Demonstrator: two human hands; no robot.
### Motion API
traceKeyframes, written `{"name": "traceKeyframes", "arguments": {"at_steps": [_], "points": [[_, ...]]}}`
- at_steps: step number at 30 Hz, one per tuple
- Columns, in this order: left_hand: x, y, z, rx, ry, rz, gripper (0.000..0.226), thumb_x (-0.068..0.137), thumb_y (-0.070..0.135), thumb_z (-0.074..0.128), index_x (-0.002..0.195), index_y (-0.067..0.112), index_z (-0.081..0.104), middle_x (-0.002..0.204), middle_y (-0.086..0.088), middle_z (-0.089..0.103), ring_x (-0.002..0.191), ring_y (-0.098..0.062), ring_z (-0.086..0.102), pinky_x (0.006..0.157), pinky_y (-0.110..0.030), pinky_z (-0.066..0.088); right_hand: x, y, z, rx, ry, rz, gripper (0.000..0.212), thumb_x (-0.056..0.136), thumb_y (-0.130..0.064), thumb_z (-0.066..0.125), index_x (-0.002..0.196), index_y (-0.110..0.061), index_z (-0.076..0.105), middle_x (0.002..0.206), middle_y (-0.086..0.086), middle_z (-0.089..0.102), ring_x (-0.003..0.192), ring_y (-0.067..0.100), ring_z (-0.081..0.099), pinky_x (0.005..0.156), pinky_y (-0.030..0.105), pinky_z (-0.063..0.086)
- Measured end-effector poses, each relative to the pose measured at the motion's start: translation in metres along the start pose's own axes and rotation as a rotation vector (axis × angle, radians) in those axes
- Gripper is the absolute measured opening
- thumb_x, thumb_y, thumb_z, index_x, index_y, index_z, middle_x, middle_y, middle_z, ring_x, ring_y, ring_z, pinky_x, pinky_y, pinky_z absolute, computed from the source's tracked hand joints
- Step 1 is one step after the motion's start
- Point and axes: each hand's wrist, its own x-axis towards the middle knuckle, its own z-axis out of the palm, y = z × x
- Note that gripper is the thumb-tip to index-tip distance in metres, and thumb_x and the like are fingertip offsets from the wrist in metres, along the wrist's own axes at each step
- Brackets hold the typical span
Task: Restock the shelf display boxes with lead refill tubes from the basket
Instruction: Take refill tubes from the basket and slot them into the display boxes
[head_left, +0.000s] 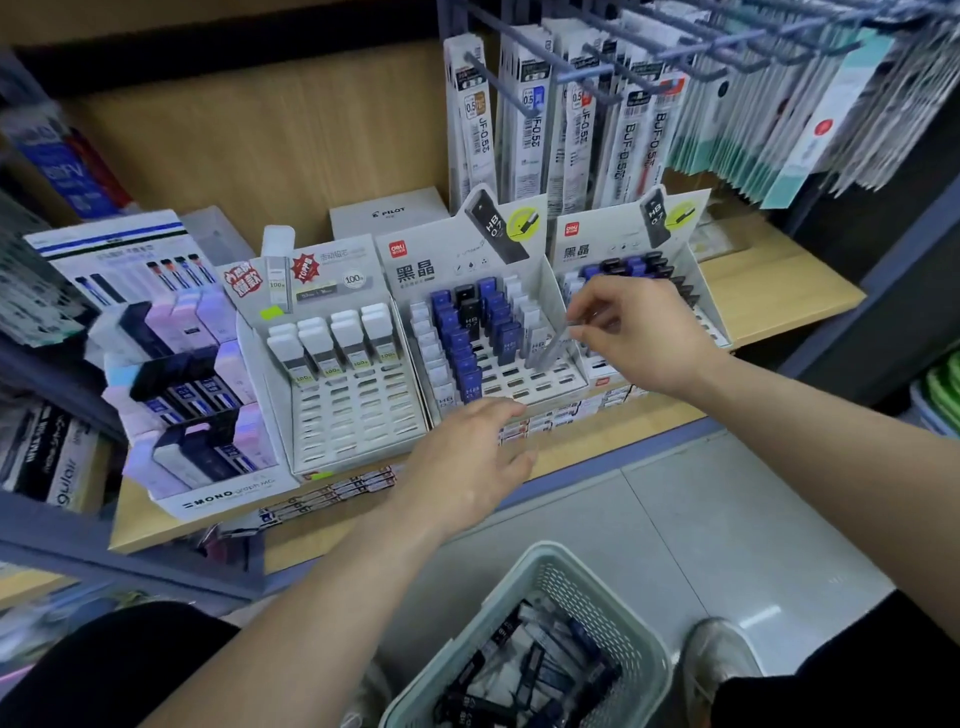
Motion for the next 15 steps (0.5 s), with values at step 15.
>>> {"name": "traceKeyframes", "arguments": {"at_steps": [15], "points": [[0.005,-0.01,0.006,0.055,-0.062,0.013,0.06,0.099,0.041,0.056,0.153,0.026,0.037,0.159,0.01,0.033,0.144,-0.013,0.032,0.117,-0.028,0.026,0.005,0.006,0.015,-0.125,-0.066,-0.098,0.011,0.092,-0.011,0.069,0.099,-0.016,0.074,0.089,-0.008,0.069,0.081,0.006,0.064,0.079,0.02,0.053]]}}
